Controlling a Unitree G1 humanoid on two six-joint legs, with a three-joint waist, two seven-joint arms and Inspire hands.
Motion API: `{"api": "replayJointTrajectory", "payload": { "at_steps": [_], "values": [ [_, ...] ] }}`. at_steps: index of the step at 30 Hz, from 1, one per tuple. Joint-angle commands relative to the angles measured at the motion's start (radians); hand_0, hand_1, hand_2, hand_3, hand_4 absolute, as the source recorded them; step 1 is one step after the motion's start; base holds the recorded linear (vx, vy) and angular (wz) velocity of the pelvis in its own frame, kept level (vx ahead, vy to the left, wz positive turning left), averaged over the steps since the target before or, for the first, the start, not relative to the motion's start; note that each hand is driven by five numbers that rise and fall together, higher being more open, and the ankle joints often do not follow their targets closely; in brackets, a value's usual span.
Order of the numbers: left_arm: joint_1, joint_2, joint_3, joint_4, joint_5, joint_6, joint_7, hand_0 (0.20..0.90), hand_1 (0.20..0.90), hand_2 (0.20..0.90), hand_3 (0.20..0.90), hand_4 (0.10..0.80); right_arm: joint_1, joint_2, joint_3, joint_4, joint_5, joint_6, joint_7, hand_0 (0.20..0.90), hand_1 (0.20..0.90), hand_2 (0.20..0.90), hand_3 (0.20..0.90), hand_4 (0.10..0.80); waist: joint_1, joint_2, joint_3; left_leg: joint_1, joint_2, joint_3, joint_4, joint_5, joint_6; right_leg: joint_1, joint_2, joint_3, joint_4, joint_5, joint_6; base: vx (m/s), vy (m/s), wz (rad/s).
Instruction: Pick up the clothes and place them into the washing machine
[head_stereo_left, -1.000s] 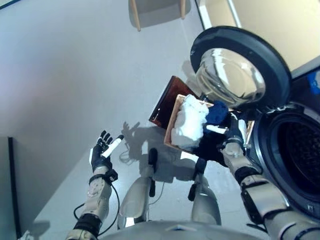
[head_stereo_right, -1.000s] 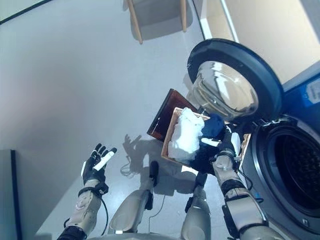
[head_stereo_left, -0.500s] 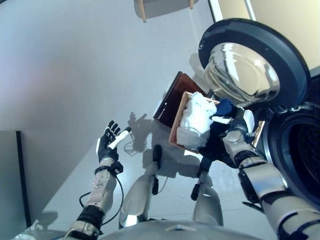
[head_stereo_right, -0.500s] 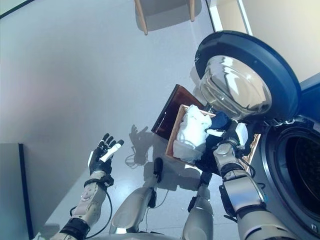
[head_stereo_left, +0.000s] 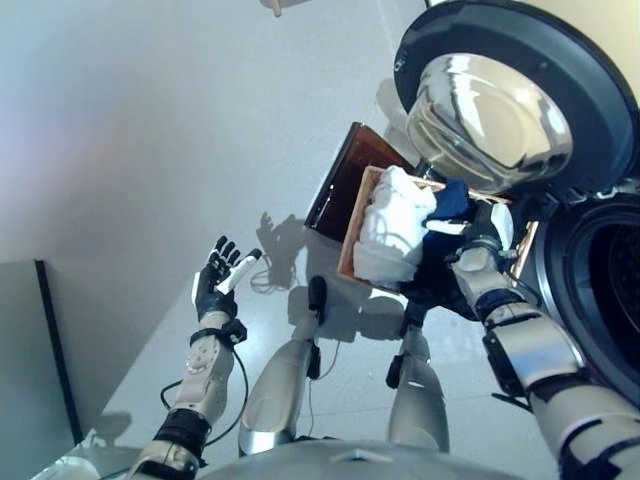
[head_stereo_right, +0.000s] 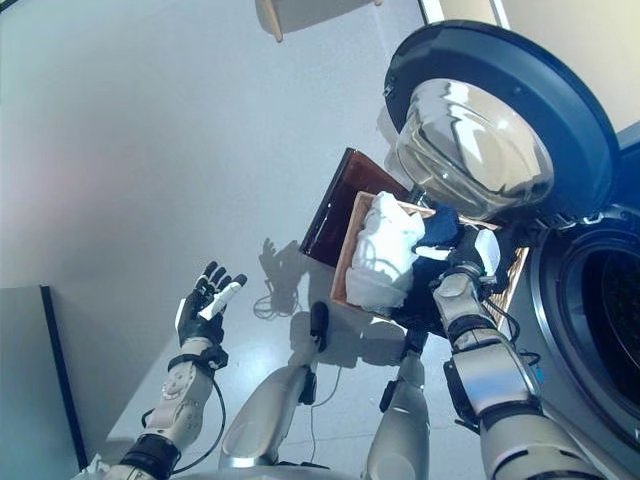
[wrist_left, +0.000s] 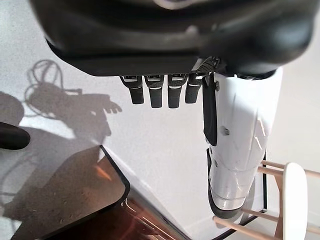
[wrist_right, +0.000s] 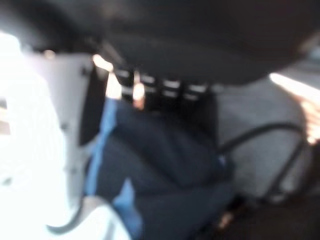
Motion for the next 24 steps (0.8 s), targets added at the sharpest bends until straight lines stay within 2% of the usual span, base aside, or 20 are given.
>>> {"api": "replayJointTrajectory", "payload": {
  "at_steps": [1, 2, 3, 4, 5, 17, 21, 24],
  "values": [
    [-0.017, 0.040, 0.010, -0.102, -0.016, -0.058, -0.015, 0.900, 0.900, 0.900, 0.900, 0.800, -0.091, -0.019, 0.070, 0.025, -0.011, 0.017, 0.073, 0.900, 0.900, 0.900, 0.900, 0.800, 0.028, 0.040, 0.007, -0.035, -0.009, -0.058, 0.009, 0.013, -0.069, -0.017, -0.059, 0.005, 0.188, -0.065, 0.015, 0.003, -0.002, 0.03],
    [-0.021, 0.039, 0.010, -0.094, -0.014, -0.056, -0.018, 0.900, 0.900, 0.900, 0.900, 0.800, -0.086, -0.023, 0.068, 0.027, -0.014, 0.017, 0.081, 0.856, 0.856, 0.856, 0.856, 0.769, 0.028, 0.043, 0.006, -0.036, -0.009, -0.059, 0.009, 0.013, -0.069, -0.020, -0.060, 0.005, 0.191, -0.067, 0.015, 0.000, 0.000, 0.00],
    [-0.025, 0.038, 0.009, -0.086, -0.014, -0.055, -0.021, 0.900, 0.900, 0.900, 0.900, 0.800, -0.082, -0.025, 0.069, 0.031, -0.018, 0.020, 0.088, 0.656, 0.656, 0.656, 0.656, 0.625, 0.027, 0.045, 0.006, -0.036, -0.009, -0.061, 0.008, 0.012, -0.069, -0.025, -0.060, 0.006, 0.194, -0.069, 0.015, 0.000, 0.000, 0.00],
    [-0.025, 0.038, 0.009, -0.086, -0.014, -0.055, -0.021, 0.900, 0.900, 0.900, 0.900, 0.800, -0.082, -0.025, 0.069, 0.031, -0.018, 0.020, 0.088, 0.595, 0.595, 0.595, 0.595, 0.582, 0.027, 0.045, 0.006, -0.036, -0.009, -0.061, 0.008, 0.012, -0.069, -0.025, -0.060, 0.006, 0.194, -0.069, 0.015, 0.005, 0.017, -0.04],
    [-0.033, 0.038, 0.007, -0.081, -0.014, -0.054, -0.024, 0.900, 0.900, 0.900, 0.900, 0.800, -0.082, -0.032, 0.071, 0.045, -0.028, 0.024, 0.099, 0.200, 0.200, 0.200, 0.200, 0.300, 0.029, 0.050, 0.004, -0.037, -0.010, -0.062, 0.007, 0.012, -0.070, -0.032, -0.061, 0.010, 0.200, -0.072, 0.015, 0.000, 0.000, 0.00],
    [-0.037, 0.032, 0.004, -0.081, -0.011, -0.055, -0.029, 0.900, 0.900, 0.900, 0.900, 0.800, -0.084, -0.068, 0.028, 0.063, -0.025, 0.025, 0.078, 0.200, 0.200, 0.200, 0.200, 0.300, 0.023, 0.065, -0.003, -0.028, -0.010, -0.064, 0.003, 0.013, -0.075, -0.045, -0.059, 0.021, 0.220, -0.085, 0.014, 0.001, 0.002, -0.01],
    [-0.036, 0.030, 0.009, -0.069, -0.011, -0.056, -0.029, 0.900, 0.900, 0.900, 0.900, 0.800, -0.065, -0.073, 0.006, 0.054, -0.006, 0.019, 0.069, 0.200, 0.200, 0.200, 0.200, 0.300, 0.018, 0.062, -0.011, -0.010, -0.009, -0.064, 0.003, 0.009, -0.077, -0.030, -0.058, 0.024, 0.221, -0.090, 0.013, 0.008, -0.001, 0.00],
    [-0.039, 0.029, 0.026, -0.027, -0.008, -0.060, -0.019, 0.900, 0.900, 0.900, 0.900, 0.800, -0.015, -0.079, -0.054, 0.007, 0.052, -0.010, 0.033, 0.200, 0.200, 0.200, 0.200, 0.300, 0.000, 0.049, -0.025, 0.024, -0.004, -0.056, 0.004, 0.002, -0.079, 0.007, -0.053, 0.028, 0.214, -0.090, 0.013, 0.045, -0.011, -0.10]
  ]
}}
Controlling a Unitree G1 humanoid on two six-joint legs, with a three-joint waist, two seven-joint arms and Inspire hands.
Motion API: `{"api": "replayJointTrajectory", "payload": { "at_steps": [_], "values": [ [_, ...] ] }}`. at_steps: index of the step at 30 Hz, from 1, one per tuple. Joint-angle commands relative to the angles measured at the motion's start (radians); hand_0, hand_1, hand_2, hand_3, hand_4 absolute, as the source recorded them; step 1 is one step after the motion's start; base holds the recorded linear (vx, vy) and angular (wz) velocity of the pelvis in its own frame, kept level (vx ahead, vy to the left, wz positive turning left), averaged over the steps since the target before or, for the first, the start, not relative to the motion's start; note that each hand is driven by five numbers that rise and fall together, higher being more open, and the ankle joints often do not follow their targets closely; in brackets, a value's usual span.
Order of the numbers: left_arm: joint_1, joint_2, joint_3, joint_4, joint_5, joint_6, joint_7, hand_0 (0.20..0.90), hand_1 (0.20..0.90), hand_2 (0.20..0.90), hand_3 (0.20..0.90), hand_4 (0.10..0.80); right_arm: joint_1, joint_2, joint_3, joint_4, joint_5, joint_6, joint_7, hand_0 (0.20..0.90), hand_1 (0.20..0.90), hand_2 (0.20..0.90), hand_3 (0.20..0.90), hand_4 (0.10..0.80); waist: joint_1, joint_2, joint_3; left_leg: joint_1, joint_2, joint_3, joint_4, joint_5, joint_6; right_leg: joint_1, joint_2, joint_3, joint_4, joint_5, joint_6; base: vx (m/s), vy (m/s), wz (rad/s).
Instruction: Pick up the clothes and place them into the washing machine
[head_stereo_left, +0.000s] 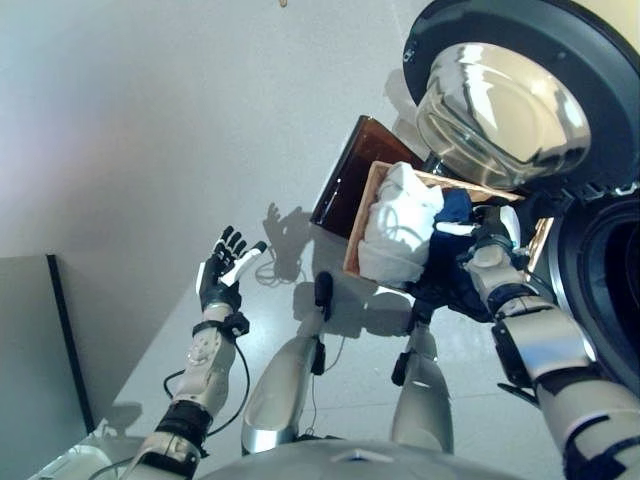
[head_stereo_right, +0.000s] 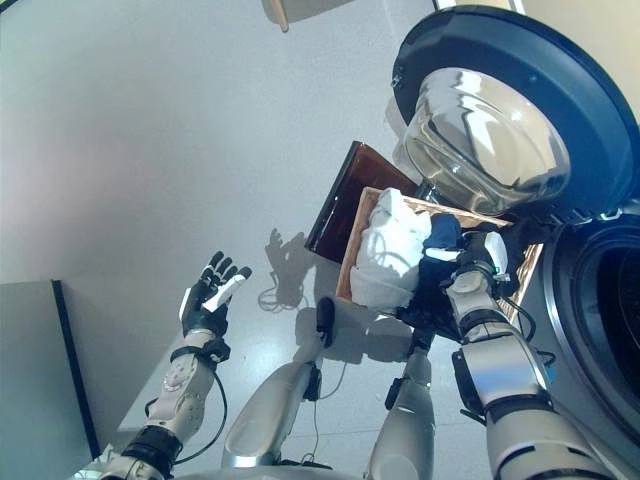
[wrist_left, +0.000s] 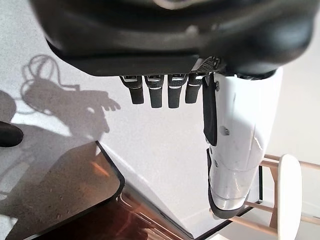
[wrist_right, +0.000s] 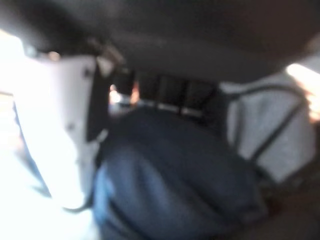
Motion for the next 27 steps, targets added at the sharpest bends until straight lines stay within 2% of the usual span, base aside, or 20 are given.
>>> {"api": "replayJointTrajectory", "payload": {
  "at_steps": [1, 2, 3, 7, 19, 20, 23, 27],
  "values": [
    [-0.006, 0.027, 0.034, -0.018, -0.008, -0.063, 0.015, 0.900, 0.900, 0.900, 0.900, 0.800, 0.019, -0.037, -0.021, -0.063, 0.083, -0.049, -0.053, 0.200, 0.200, 0.200, 0.200, 0.300, -0.007, 0.028, -0.033, 0.030, 0.003, -0.055, 0.000, -0.004, -0.082, 0.021, -0.046, 0.028, 0.195, -0.092, 0.013, 0.030, -0.006, -0.10],
    [-0.006, 0.027, 0.034, -0.018, -0.008, -0.063, 0.015, 0.900, 0.900, 0.900, 0.900, 0.800, 0.019, -0.037, -0.021, -0.063, 0.083, -0.049, -0.053, 0.200, 0.200, 0.200, 0.200, 0.300, -0.006, 0.028, -0.034, 0.029, 0.003, -0.055, 0.000, -0.004, -0.082, 0.021, -0.046, 0.028, 0.194, -0.091, 0.013, 0.056, -0.025, -0.16],
    [-0.009, 0.019, 0.058, 0.016, -0.014, -0.067, 0.025, 0.900, 0.900, 0.900, 0.900, 0.800, 0.088, -0.015, -0.073, -0.162, 0.160, -0.097, -0.066, 0.200, 0.200, 0.200, 0.200, 0.300, -0.026, 0.013, -0.041, 0.057, 0.008, -0.048, 0.000, -0.014, -0.084, 0.044, -0.041, 0.032, 0.192, -0.097, 0.013, 0.050, -0.029, -0.19],
    [-0.004, 0.006, 0.098, 0.068, -0.017, -0.074, 0.039, 0.900, 0.900, 0.900, 0.900, 0.800, 0.226, 0.026, -0.160, -0.326, 0.255, -0.164, -0.086, 0.200, 0.200, 0.200, 0.200, 0.300, -0.062, -0.020, -0.061, 0.108, 0.025, -0.036, 0.005, -0.033, -0.085, 0.096, -0.027, 0.042, 0.173, -0.101, 0.013, 0.059, -0.049, -0.19],
    [0.005, -0.010, 0.168, 0.161, -0.017, -0.091, 0.062, 0.900, 0.900, 0.900, 0.900, 0.800, 0.455, 0.181, -0.334, -0.527, 0.573, -0.345, -0.043, 0.200, 0.200, 0.200, 0.200, 0.300, -0.102, -0.056, -0.132, 0.212, 0.043, -0.026, -0.001, -0.054, -0.088, 0.197, -0.004, 0.049, 0.121, -0.109, 0.010, 0.051, -0.045, -0.06],
    [0.009, -0.015, 0.179, 0.155, -0.020, -0.094, 0.065, 0.900, 0.900, 0.900, 0.900, 0.800, 0.477, 0.229, -0.372, -0.569, 0.692, -0.396, -0.012, 0.200, 0.200, 0.200, 0.200, 0.300, -0.108, -0.055, -0.143, 0.223, 0.045, -0.026, -0.003, -0.058, -0.090, 0.207, -0.003, 0.049, 0.120, -0.114, 0.009, 0.037, -0.017, 0.01],
    [0.017, -0.021, 0.175, 0.153, -0.031, -0.096, 0.066, 0.900, 0.900, 0.900, 0.900, 0.800, 0.480, 0.292, -0.447, -0.576, 0.937, -0.479, 0.069, 0.200, 0.200, 0.200, 0.200, 0.300, -0.112, -0.049, -0.153, 0.235, 0.043, -0.028, -0.005, -0.063, -0.090, 0.212, -0.004, 0.049, 0.122, -0.119, 0.008, 0.031, -0.008, 0.04],
    [0.026, -0.035, 0.164, 0.140, -0.063, -0.090, 0.050, 0.900, 0.900, 0.900, 0.900, 0.800, 0.462, 0.337, -0.513, -0.561, 1.158, -0.524, 0.129, 0.200, 0.200, 0.200, 0.200, 0.300, -0.118, -0.027, -0.152, 0.229, 0.035, -0.028, -0.007, -0.065, -0.087, 0.194, -0.008, 0.057, 0.130, -0.124, 0.008, -0.009, 0.020, -0.02]
  ]
}}
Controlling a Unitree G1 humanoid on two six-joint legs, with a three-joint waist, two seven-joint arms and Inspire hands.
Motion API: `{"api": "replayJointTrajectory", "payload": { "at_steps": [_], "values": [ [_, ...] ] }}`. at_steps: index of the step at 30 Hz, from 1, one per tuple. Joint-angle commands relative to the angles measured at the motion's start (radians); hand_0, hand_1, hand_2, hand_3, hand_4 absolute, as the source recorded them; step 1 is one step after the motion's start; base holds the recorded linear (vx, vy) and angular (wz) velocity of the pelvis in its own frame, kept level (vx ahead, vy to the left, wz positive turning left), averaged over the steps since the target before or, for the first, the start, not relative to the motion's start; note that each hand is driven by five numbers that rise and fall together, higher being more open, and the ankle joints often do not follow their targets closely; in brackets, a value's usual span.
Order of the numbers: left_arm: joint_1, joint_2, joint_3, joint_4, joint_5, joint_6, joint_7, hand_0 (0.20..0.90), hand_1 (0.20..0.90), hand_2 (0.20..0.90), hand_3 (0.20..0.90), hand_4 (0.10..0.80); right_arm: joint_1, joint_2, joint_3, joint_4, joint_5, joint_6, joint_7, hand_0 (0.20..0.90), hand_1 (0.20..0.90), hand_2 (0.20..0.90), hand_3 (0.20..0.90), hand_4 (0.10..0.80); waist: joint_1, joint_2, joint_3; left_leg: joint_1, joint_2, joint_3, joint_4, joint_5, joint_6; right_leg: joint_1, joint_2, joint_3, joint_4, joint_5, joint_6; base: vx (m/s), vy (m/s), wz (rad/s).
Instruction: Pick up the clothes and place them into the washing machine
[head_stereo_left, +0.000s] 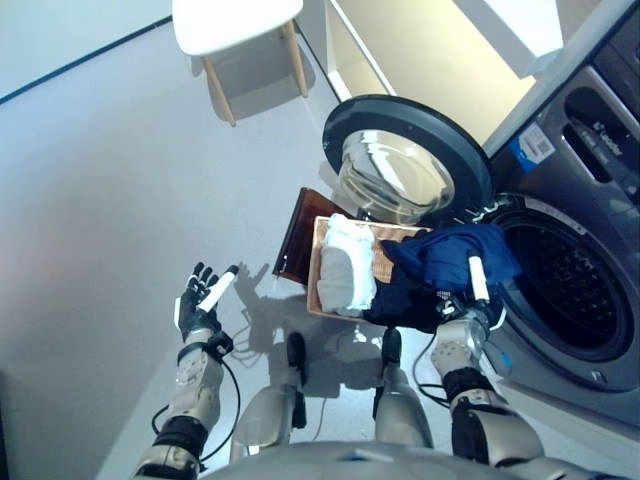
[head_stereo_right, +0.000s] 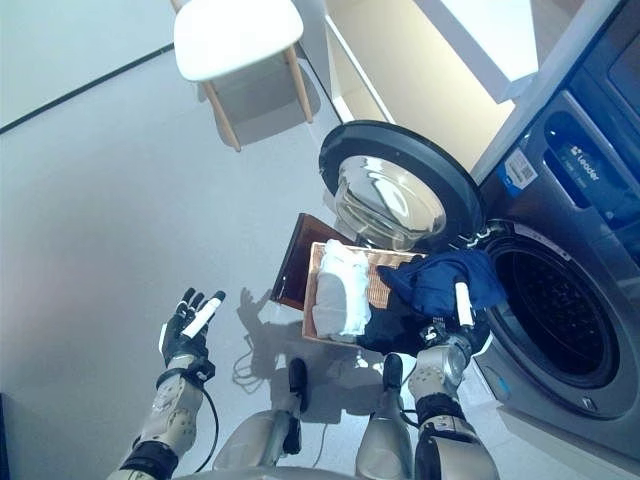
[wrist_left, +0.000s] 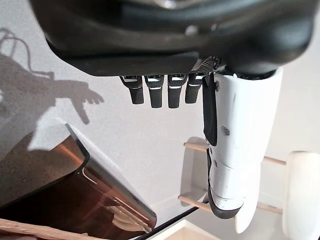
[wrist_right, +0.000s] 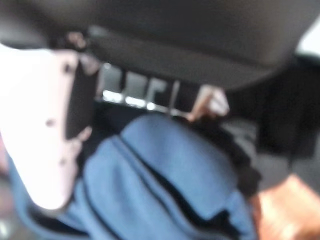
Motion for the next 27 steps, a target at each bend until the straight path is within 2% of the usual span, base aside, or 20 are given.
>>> {"api": "replayJointTrajectory", "payload": {
  "at_steps": [1, 6, 12, 14, 20, 27],
  "values": [
    [-0.024, 0.003, 0.034, -0.013, -0.033, -0.085, -0.002, 0.900, 0.900, 0.900, 0.900, 0.800, -0.029, -0.047, -0.059, -0.059, 0.136, -0.122, 0.057, 0.200, 0.200, 0.200, 0.200, 0.300, 0.017, 0.042, -0.042, 0.011, 0.016, -0.065, 0.000, -0.035, -0.072, -0.002, -0.035, 0.002, 0.169, -0.124, 0.015, -0.022, 0.038, -0.06],
    [-0.024, -0.004, 0.017, -0.037, -0.046, -0.091, -0.016, 0.900, 0.900, 0.900, 0.900, 0.800, -0.088, -0.087, -0.113, 0.001, 0.199, -0.135, 0.040, 0.200, 0.200, 0.200, 0.200, 0.300, 0.021, 0.075, -0.028, -0.015, 0.006, -0.054, -0.004, -0.032, -0.070, -0.053, -0.042, 0.023, 0.185, -0.123, 0.017, -0.047, 0.052, -0.10],
    [-0.007, 0.013, -0.042, -0.142, -0.033, -0.106, -0.035, 0.900, 0.900, 0.900, 0.900, 0.800, -0.234, -0.245, -0.214, 0.118, 0.210, -0.145, -0.043, 0.200, 0.200, 0.200, 0.200, 0.300, 0.032, 0.150, 0.010, -0.082, -0.026, -0.037, -0.008, -0.027, -0.068, -0.156, -0.064, 0.057, 0.211, -0.111, 0.023, -0.063, 0.086, -0.11],
    [0.000, 0.020, -0.061, -0.173, -0.029, -0.106, -0.042, 0.900, 0.900, 0.900, 0.900, 0.800, -0.307, -0.327, -0.226, 0.174, 0.192, -0.131, -0.078, 0.200, 0.200, 0.200, 0.200, 0.300, 0.046, 0.173, 0.013, -0.111, -0.038, -0.028, -0.008, -0.024, -0.068, -0.199, -0.073, 0.072, 0.219, -0.107, 0.027, -0.051, 0.099, -0.13],
    [-0.003, 0.035, -0.111, -0.206, -0.019, -0.107, -0.058, 0.900, 0.900, 0.900, 0.900, 0.800, -0.422, -0.521, -0.219, 0.243, 0.162, -0.096, -0.113, 0.200, 0.200, 0.200, 0.200, 0.300, 0.066, 0.210, 0.009, -0.177, -0.052, -0.008, -0.008, -0.022, -0.067, -0.306, -0.088, 0.120, 0.238, -0.095, 0.032, -0.023, 0.061, -0.10],
    [-0.002, 0.036, -0.140, -0.240, -0.015, -0.111, -0.066, 0.900, 0.900, 0.900, 0.900, 0.800, -0.509, -0.705, -0.176, 0.225, 0.114, -0.103, -0.134, 0.200, 0.200, 0.200, 0.200, 0.300, 0.080, 0.229, -0.005, -0.232, -0.060, 0.000, -0.008, -0.027, -0.076, -0.398, -0.094, 0.145, 0.273, -0.108, 0.033, 0.006, 0.002, -0.01]
  ]
}}
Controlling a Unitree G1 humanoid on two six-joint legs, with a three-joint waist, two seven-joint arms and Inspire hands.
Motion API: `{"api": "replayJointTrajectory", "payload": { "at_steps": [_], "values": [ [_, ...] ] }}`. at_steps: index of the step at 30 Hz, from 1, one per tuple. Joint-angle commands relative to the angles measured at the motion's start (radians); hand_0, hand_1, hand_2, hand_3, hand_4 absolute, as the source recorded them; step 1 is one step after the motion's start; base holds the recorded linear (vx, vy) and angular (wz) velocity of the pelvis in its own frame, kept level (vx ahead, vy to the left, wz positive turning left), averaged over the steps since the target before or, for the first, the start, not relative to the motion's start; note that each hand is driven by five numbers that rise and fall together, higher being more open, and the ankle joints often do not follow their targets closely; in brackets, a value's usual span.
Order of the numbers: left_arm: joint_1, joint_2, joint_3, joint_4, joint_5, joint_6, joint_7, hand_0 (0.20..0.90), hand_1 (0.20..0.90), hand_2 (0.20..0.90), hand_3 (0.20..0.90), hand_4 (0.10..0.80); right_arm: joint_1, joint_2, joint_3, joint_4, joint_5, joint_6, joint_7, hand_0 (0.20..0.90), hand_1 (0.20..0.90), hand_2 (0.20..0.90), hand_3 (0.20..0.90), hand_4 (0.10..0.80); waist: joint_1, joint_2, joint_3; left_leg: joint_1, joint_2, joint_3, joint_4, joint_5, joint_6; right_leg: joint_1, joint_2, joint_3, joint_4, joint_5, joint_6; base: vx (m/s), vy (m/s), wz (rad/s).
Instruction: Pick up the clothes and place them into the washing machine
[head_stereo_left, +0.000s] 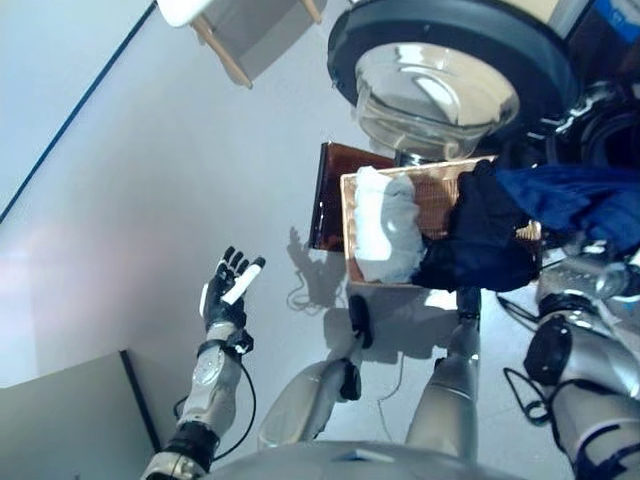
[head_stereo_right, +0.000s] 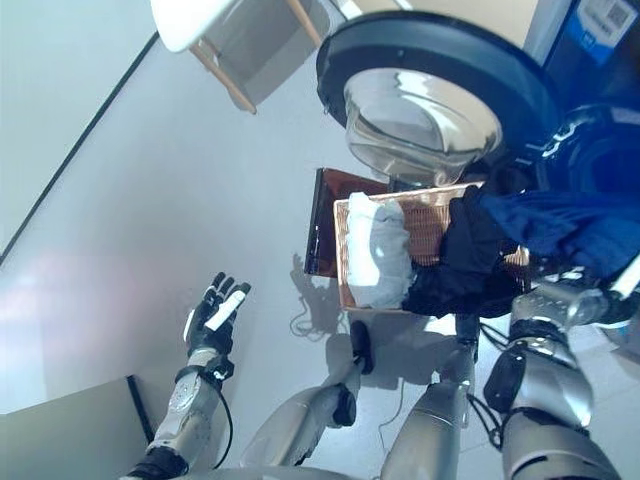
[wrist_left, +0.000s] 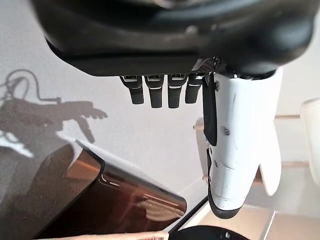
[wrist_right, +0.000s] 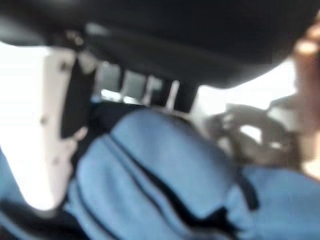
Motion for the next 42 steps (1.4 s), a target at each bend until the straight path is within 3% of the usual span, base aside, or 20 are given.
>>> {"api": "replayJointTrajectory", "payload": {
  "at_steps": [1, 15, 21, 29, 30, 31, 42],
  "values": [
    [-0.032, 0.047, -0.008, -0.086, 0.023, -0.092, 0.003, 0.900, 0.900, 0.900, 0.900, 0.800, -0.096, -0.196, 0.068, -0.035, -0.096, -0.057, -0.006, 0.200, 0.200, 0.200, 0.200, 0.300, 0.021, 0.017, -0.003, -0.003, 0.033, -0.054, -0.008, -0.025, -0.126, -0.071, -0.015, -0.012, 0.255, -0.162, -0.029, -0.025, -0.026, 0.09],
    [-0.021, 0.076, 0.008, -0.203, 0.021, -0.124, 0.008, 0.900, 0.900, 0.900, 0.900, 0.800, -0.289, -0.515, 0.210, -0.061, -0.206, -0.070, -0.071, 0.200, 0.200, 0.200, 0.200, 0.300, 0.023, 0.034, -0.026, -0.103, 0.014, -0.076, -0.008, -0.009, -0.167, -0.201, -0.019, 0.010, 0.330, -0.180, -0.035, -0.008, -0.029, 0.11],
    [-0.014, 0.075, 0.005, -0.213, 0.023, -0.128, 0.005, 0.900, 0.900, 0.900, 0.900, 0.800, -0.328, -0.565, 0.244, -0.048, -0.223, -0.073, -0.081, 0.200, 0.200, 0.200, 0.200, 0.300, 0.021, 0.039, -0.032, -0.117, 0.009, -0.082, -0.008, -0.014, -0.174, -0.223, -0.017, 0.015, 0.357, -0.199, -0.036, -0.005, -0.026, 0.06],
    [-0.003, 0.075, 0.021, -0.209, 0.003, -0.131, 0.008, 0.900, 0.900, 0.900, 0.900, 0.800, -0.294, -0.552, 0.218, -0.052, -0.212, -0.090, -0.082, 0.200, 0.200, 0.200, 0.200, 0.300, 0.018, 0.041, -0.043, -0.116, 0.008, -0.090, -0.008, -0.016, -0.175, -0.229, -0.011, 0.016, 0.369, -0.200, -0.037, 0.011, -0.001, -0.01],
    [-0.004, 0.072, 0.021, -0.207, 0.000, -0.131, 0.007, 0.900, 0.900, 0.900, 0.900, 0.800, -0.288, -0.543, 0.210, -0.041, -0.207, -0.091, -0.086, 0.700, 0.700, 0.700, 0.700, 0.657, 0.016, 0.044, -0.045, -0.118, 0.008, -0.089, -0.008, -0.010, -0.174, -0.230, -0.009, 0.015, 0.363, -0.188, -0.038, 0.000, 0.000, 0.00],
    [-0.003, 0.076, 0.020, -0.206, -0.002, -0.132, 0.006, 0.900, 0.900, 0.900, 0.900, 0.800, -0.286, -0.540, 0.209, -0.031, -0.204, -0.089, -0.087, 0.900, 0.900, 0.900, 0.900, 0.800, 0.018, 0.043, -0.048, -0.112, 0.006, -0.091, -0.008, -0.019, -0.174, -0.224, -0.010, 0.015, 0.362, -0.196, -0.036, 0.000, 0.000, 0.00],
    [-0.001, 0.077, 0.032, -0.199, -0.018, -0.131, 0.011, 0.900, 0.900, 0.900, 0.900, 0.800, -0.245, -0.434, 0.210, -0.007, -0.220, -0.043, -0.087, 0.900, 0.900, 0.900, 0.900, 0.800, 0.014, 0.039, -0.039, -0.083, 0.005, -0.093, -0.008, -0.022, -0.168, -0.187, -0.011, 0.005, 0.348, -0.186, -0.035, 0.000, 0.011, 0.00]
  ]
}}
